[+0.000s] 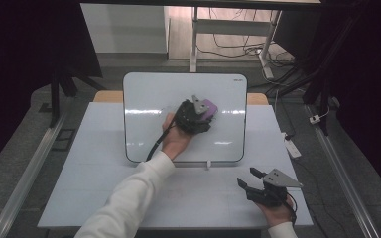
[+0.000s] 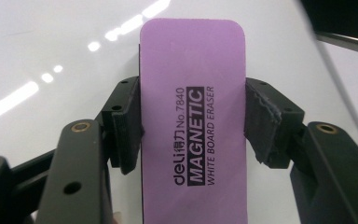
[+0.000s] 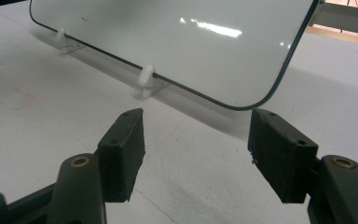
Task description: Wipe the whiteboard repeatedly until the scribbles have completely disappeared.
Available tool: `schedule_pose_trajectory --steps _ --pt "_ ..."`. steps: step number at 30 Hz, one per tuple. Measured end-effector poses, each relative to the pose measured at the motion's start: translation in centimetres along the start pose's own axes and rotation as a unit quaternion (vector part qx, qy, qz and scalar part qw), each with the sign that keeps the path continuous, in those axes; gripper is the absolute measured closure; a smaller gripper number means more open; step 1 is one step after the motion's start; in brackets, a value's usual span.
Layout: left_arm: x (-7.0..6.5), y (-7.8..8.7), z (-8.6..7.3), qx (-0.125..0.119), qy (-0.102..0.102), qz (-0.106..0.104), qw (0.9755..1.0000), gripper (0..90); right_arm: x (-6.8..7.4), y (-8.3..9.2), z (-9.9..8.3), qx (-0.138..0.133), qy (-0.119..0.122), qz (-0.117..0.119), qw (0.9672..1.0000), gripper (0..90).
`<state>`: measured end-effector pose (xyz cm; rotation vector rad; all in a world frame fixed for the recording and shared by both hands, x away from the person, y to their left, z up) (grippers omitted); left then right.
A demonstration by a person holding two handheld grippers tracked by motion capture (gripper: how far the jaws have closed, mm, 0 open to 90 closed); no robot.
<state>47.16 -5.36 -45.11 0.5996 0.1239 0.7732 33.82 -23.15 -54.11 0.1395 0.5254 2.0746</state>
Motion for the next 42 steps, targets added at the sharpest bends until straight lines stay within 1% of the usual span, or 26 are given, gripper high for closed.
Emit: schedule_pose_trajectory --steps 2,3,5,7,8,9,10,11,13,17,19,20,21,22,24,26,27,28,30,32,33,34,35,37,39,42 --pt "-1.6 -1.1 0.2 0.008 -0.015 -0.018 0.9997 41.9 -0.2 0.0 -0.1 0.000 -0.002 0.000 1.0000 35.4" --pt "-2.5 -1.7 0.3 0.012 -0.022 -0.031 0.9992 42.0 -0.2 0.0 -0.1 0.000 -0.004 0.000 1.0000 35.4" --pt "-3.7 -2.4 0.2 0.017 -0.022 -0.054 0.9981 42.0 -0.3 0.1 -0.1 0.000 -0.005 -0.001 1.0000 35.4" --pt "-3.9 -2.6 0.2 0.021 -0.036 -0.047 0.9980 41.9 -0.3 0.1 -0.1 -0.001 -0.005 -0.001 1.0000 35.4" --pt "-3.9 -2.5 0.1 0.022 -0.037 -0.049 0.9979 42.0 -0.3 0.1 -0.2 0.000 -0.005 -0.001 1.0000 35.4" --pt "-3.7 -2.4 0.2 0.019 -0.031 -0.057 0.9977 41.9 -0.3 0.1 -0.2 0.000 -0.004 -0.001 1.0000 35.4" --pt "-3.2 -2.1 0.3 0.016 -0.024 -0.051 0.9983 41.9 -0.3 0.2 -0.2 0.000 -0.004 -0.002 1.0000 35.4" --pt "-2.5 -1.7 0.5 0.010 -0.018 -0.038 0.9990 42.0 -0.3 0.2 -0.1 -0.001 -0.003 -0.002 1.0000 35.4" --pt "-0.9 -0.9 0.8 -0.003 0.004 -0.027 0.9996 42.0 -0.3 0.2 -0.1 -0.002 -0.003 -0.002 1.0000 35.4" --pt "2.1 0.9 1.3 -0.027 0.038 -0.001 0.9989 42.0 -0.2 0.2 -0.1 -0.002 -0.002 -0.002 1.0000 35.4" --pt "2.6 1.1 1.4 -0.032 0.049 -0.006 0.9982 42.0 -0.2 0.1 -0.1 -0.001 -0.003 -0.001 1.0000 35.4" --pt "2.5 0.9 1.4 -0.030 0.044 0.000 0.9986 41.9 -0.2 0.1 -0.1 -0.001 -0.003 -0.001 1.0000 35.4" --pt "2.2 0.7 1.5 -0.029 0.033 0.008 0.9990 42.0 -0.1 0.1 -0.1 -0.002 -0.003 -0.001 1.0000 35.4" --pt "1.7 0.3 1.6 -0.028 0.026 0.003 0.9993 42.0 -0.1 0.1 0.0 -0.002 -0.003 -0.001 1.0000 35.4" --pt "0.3 -0.5 1.7 -0.025 0.019 -0.017 0.9994 42.0 -0.1 0.1 0.0 -0.003 -0.003 0.000 1.0000 35.4" --pt "-1.4 -1.6 1.7 -0.017 0.010 -0.038 0.9991 42.0 0.0 0.1 0.0 -0.002 -0.001 0.001 1.0000 35.4" --pt "-2.1 -2.0 1.6 -0.012 0.002 -0.045 0.9989 42.0 0.0 0.0 -0.1 -0.001 0.001 0.001 1.0000 35.4" --pt "-2.7 -2.3 1.5 -0.006 -0.007 -0.047 0.9989 42.0 0.0 0.0 -0.1 -0.001 0.001 0.001 1.0000 35.4" --pt "-3.0 -2.4 1.3 0.000 -0.020 -0.041 0.9989 42.0 0.0 0.0 -0.1 0.000 0.001 0.001 1.0000 35.4" --pt "-2.2 -1.8 1.2 -0.001 -0.012 -0.036 0.9993 42.0 -0.1 0.1 -0.2 -0.001 -0.002 0.001 1.0000 35.4" --pt "-1.3 -1.2 1.0 -0.003 -0.010 -0.022 0.9997 42.0 -0.2 0.1 -0.2 -0.001 -0.002 0.000 1.0000 35.4" --pt "-0.7 -0.8 0.8 -0.004 -0.007 -0.015 0.9999 42.0 -0.2 0.2 -0.2 -0.001 -0.003 -0.001 1.0000 35.4" --pt "0.2 0.0 0.5 -0.007 -0.003 -0.008 0.9999 42.0 -0.3 0.2 -0.2 -0.002 -0.003 -0.002 1.0000 35.4" --pt "2.2 1.6 -0.5 -0.012 0.008 0.014 0.9998 41.9 -0.3 0.3 -0.1 -0.003 -0.004 -0.003 1.0000 35.4" --pt "4.4 3.6 -1.9 -0.021 0.027 0.036 0.9988 41.9 -0.2 0.3 -0.1 -0.003 -0.003 -0.003 1.0000 35.4" --pt "6.8 5.8 -3.9 -0.024 0.041 0.064 0.9968 41.9 -0.2 0.2 -0.1 -0.003 -0.002 -0.003 1.0000 35.4"
Point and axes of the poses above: each handheld gripper's, and its own axes: y roughly backward along the jaws, z roughly out of its top, x roughly to its left, the point moved 9 cm from there along -y, roughly forward along the jaws, and after that the axes turned 9 degrees about -z, right-handed, at the moved point
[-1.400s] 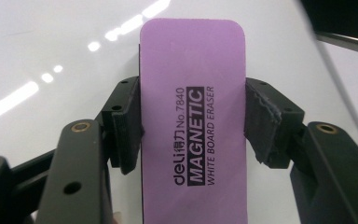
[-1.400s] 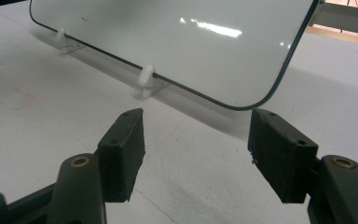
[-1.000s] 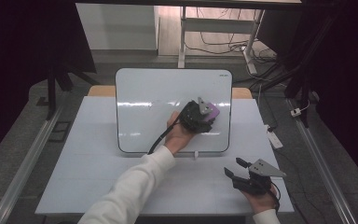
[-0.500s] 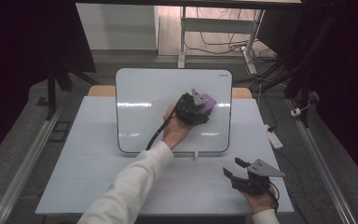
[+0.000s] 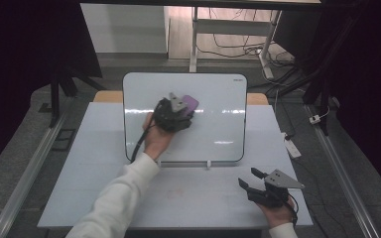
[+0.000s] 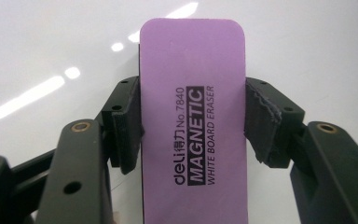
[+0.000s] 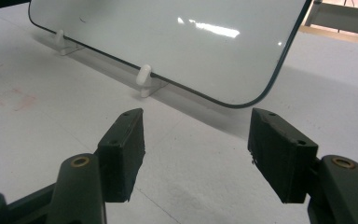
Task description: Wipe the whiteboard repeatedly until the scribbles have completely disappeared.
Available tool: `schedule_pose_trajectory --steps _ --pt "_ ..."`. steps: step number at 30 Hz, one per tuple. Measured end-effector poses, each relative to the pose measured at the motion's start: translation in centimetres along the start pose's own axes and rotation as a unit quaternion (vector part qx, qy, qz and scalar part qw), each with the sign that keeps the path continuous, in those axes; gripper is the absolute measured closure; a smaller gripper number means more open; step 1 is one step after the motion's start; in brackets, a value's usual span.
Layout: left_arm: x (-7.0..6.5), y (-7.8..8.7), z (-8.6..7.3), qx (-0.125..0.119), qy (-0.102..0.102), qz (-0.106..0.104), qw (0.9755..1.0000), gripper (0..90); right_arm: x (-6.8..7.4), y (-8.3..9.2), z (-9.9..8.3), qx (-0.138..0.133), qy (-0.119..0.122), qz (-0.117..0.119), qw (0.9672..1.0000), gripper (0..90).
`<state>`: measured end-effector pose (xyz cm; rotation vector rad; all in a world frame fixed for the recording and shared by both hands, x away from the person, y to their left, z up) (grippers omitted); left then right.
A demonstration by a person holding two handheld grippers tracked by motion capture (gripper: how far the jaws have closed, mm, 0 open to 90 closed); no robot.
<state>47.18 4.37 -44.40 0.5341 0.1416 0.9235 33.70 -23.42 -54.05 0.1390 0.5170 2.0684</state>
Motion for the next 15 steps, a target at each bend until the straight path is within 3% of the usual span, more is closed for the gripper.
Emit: schedule_pose_trajectory --steps 3,7,10,15 --pt "2.4 1.9 -1.8 -0.001 0.017 0.025 0.9996 41.9 0.2 -0.1 0.1 0.000 0.003 0.001 1.0000 35.3" --pt "3.7 3.1 -3.3 -0.005 0.030 0.036 0.9989 41.9 0.3 -0.1 0.2 -0.001 0.002 0.001 1.0000 35.3" --pt "3.3 2.8 -3.2 -0.005 0.028 0.043 0.9987 41.9 0.4 -0.3 0.2 0.001 0.004 0.003 1.0000 35.3" --pt "0.6 1.1 -2.5 0.000 0.005 0.021 0.9998 41.9 0.5 -0.3 0.2 0.001 0.006 0.004 1.0000 35.3"
Point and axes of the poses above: each handheld gripper's, and its own axes: y roughly backward along the jaws, z roughly out of its top, x roughly to its left, the point moved 9 cm from there along -y, roughly forward along the jaws, and after that the axes turned 9 degrees about -z, right-handed, at the moved point
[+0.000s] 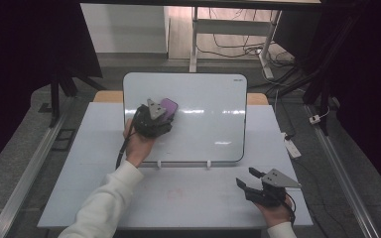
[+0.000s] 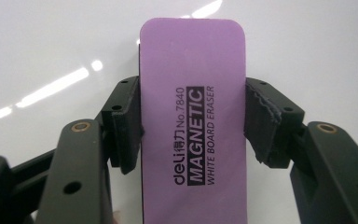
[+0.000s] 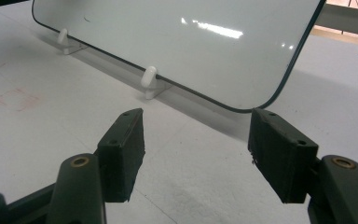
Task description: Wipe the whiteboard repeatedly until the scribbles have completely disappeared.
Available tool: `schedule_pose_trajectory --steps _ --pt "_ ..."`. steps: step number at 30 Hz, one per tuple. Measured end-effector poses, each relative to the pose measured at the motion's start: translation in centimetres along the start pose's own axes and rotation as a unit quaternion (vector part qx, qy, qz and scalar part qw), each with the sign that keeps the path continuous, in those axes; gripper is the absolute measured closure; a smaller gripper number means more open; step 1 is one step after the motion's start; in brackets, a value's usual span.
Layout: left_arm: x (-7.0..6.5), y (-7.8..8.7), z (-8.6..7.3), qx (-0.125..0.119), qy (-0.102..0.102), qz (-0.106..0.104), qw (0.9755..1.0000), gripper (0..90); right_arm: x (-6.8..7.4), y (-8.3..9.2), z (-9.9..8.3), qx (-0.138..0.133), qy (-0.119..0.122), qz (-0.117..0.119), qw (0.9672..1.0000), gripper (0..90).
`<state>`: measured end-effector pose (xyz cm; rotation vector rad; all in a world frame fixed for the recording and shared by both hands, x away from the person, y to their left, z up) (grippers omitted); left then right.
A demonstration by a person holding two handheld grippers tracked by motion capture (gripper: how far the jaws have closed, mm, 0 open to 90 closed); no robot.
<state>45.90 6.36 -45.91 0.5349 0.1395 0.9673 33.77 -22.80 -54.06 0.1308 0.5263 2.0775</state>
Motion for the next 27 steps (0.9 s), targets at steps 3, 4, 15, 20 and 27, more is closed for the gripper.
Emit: schedule_pose_trajectory --steps 3,4,15,20,27 --pt "-2.1 -1.2 0.7 -0.001 -0.011 -0.022 0.9997 41.9 -0.1 0.0 -0.1 0.000 -0.003 0.001 1.0000 35.3" --pt "-2.7 -1.6 0.9 0.001 -0.019 -0.026 0.9995 41.9 -0.2 0.0 -0.1 0.001 -0.004 0.001 1.0000 35.3" --pt "-2.5 -1.3 0.8 0.002 -0.013 -0.043 0.9990 41.9 -0.4 0.1 -0.2 0.001 -0.003 -0.003 1.0000 35.3" --pt "0.8 0.9 -1.3 -0.003 0.018 -0.018 0.9997 41.9 -0.5 0.3 -0.2 -0.001 -0.005 -0.007 1.0000 35.3" --pt "2.5 2.6 -3.6 -0.001 0.034 -0.007 0.9994 41.9 -0.2 0.1 -0.1 0.000 -0.001 -0.005 1.0000 35.2"
Point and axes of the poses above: each handheld gripper's, and its own axes: y roughly backward along the jaws, z roughly out of its top, x roughly to its left, the point moved 9 cm from there along -y, roughly forward along the jaws, and after that the axes turned 9 degrees about -z, right-handed, at the moved point
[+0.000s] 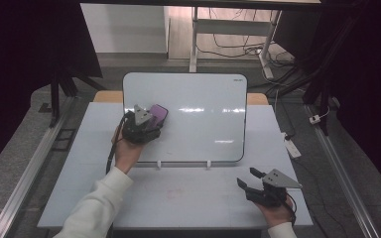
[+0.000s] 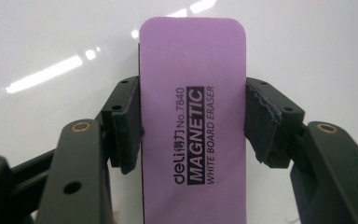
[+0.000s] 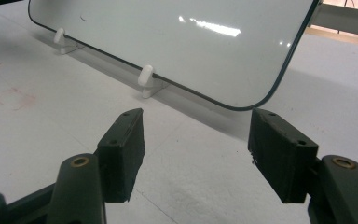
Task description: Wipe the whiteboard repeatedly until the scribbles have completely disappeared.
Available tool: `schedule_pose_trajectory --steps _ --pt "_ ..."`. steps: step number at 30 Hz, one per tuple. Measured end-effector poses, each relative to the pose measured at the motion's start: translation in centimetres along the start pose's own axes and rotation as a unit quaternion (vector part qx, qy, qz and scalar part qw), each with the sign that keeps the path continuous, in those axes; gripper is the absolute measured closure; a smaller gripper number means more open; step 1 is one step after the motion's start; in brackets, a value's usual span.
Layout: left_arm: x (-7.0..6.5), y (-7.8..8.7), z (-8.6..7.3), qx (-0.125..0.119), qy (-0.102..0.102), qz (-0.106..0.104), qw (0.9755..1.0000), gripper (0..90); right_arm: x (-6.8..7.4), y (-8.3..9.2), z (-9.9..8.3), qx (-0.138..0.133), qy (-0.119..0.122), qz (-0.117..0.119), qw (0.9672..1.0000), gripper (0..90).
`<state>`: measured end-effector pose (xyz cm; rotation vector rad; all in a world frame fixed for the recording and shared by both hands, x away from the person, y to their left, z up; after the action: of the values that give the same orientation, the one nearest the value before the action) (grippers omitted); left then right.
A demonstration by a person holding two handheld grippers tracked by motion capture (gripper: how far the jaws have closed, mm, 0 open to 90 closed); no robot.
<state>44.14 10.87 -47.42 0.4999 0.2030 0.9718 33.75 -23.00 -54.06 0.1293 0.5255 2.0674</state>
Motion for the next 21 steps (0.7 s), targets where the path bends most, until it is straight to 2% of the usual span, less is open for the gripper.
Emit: schedule_pose_trajectory --steps 3,7,10,16,21 --pt "0.0 0.2 -0.3 0.005 0.000 -0.005 1.0000 41.9 0.0 0.0 0.0 0.000 0.000 0.000 1.0000 35.3" --pt "-0.7 0.4 -0.5 0.001 0.010 -0.029 0.9995 41.9 0.0 0.0 0.0 -0.001 -0.002 -0.001 1.0000 35.3" --pt "-1.6 0.9 -0.7 -0.005 0.009 -0.049 0.9988 41.9 0.0 0.0 0.0 -0.002 -0.003 -0.001 1.0000 35.3" --pt "-4.1 2.2 -1.0 -0.012 0.001 -0.094 0.9955 41.8 0.6 -0.1 0.2 -0.003 0.004 0.005 1.0000 35.3" --pt "-6.0 3.2 -1.8 -0.017 0.002 -0.131 0.9912 41.9 1.7 -0.2 0.5 -0.005 0.008 0.019 0.9998 35.3"
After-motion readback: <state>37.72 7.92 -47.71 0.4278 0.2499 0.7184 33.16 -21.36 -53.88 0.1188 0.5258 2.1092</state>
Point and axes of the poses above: each handheld gripper's, and its own axes: y roughly backward along the jaws, z roughly out of its top, x roughly to its left, the point moved 9 cm from there along -y, roughly forward along the jaws, and after that the axes turned 9 degrees about -z, right-handed, at the moved point
